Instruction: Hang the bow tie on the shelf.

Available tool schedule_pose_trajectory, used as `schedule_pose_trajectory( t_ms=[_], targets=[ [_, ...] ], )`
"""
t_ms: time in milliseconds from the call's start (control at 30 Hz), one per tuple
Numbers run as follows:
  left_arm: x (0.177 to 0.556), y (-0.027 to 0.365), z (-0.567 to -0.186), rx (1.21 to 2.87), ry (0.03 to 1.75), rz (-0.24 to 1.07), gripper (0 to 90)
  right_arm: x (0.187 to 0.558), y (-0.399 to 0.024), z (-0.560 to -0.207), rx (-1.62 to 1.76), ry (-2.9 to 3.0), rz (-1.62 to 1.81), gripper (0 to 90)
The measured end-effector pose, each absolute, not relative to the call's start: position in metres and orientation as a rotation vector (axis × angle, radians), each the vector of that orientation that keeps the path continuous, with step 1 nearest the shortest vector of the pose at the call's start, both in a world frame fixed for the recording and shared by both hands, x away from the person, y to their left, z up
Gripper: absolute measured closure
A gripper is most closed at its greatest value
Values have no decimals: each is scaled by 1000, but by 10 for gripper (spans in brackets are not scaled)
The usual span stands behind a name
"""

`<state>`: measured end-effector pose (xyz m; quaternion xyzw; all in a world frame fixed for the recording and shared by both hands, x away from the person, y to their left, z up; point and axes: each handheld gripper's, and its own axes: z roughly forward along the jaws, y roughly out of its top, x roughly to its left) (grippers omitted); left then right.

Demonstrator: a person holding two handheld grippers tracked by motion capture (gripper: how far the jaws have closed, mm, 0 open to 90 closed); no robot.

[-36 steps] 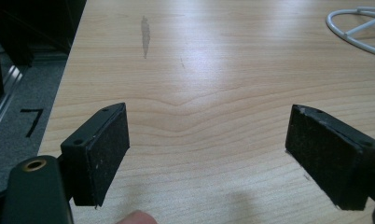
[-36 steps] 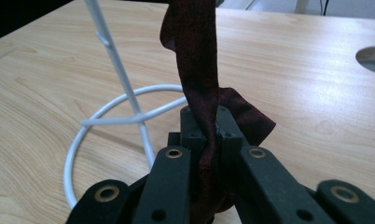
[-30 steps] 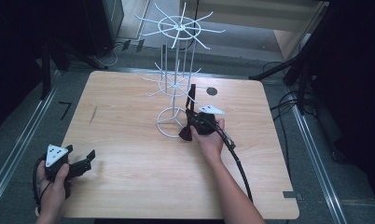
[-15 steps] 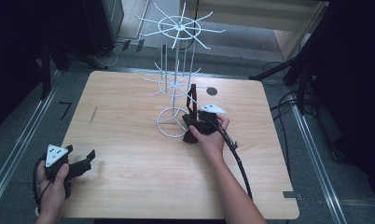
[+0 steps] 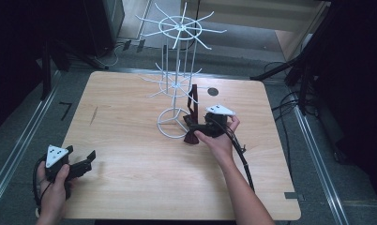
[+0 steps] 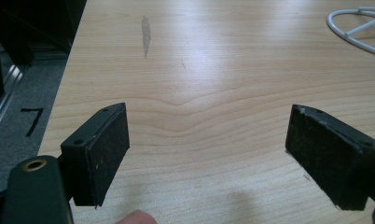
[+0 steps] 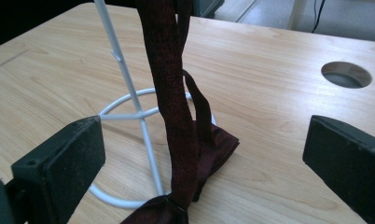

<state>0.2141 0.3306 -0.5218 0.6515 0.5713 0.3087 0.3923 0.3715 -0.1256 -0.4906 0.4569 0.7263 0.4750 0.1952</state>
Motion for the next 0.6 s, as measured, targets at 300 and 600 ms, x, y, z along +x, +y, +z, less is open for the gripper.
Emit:
schedule_pose_trajectory(
  t_ms=[300, 600],
  targets=[
    [214, 330, -522, 1652, 1451, 785, 145, 357, -148, -478, 1260, 2008, 1357, 0],
    [214, 331, -522, 1654, 1454, 787, 145, 342, -170, -472, 1255, 1978, 1361, 0]
  ],
)
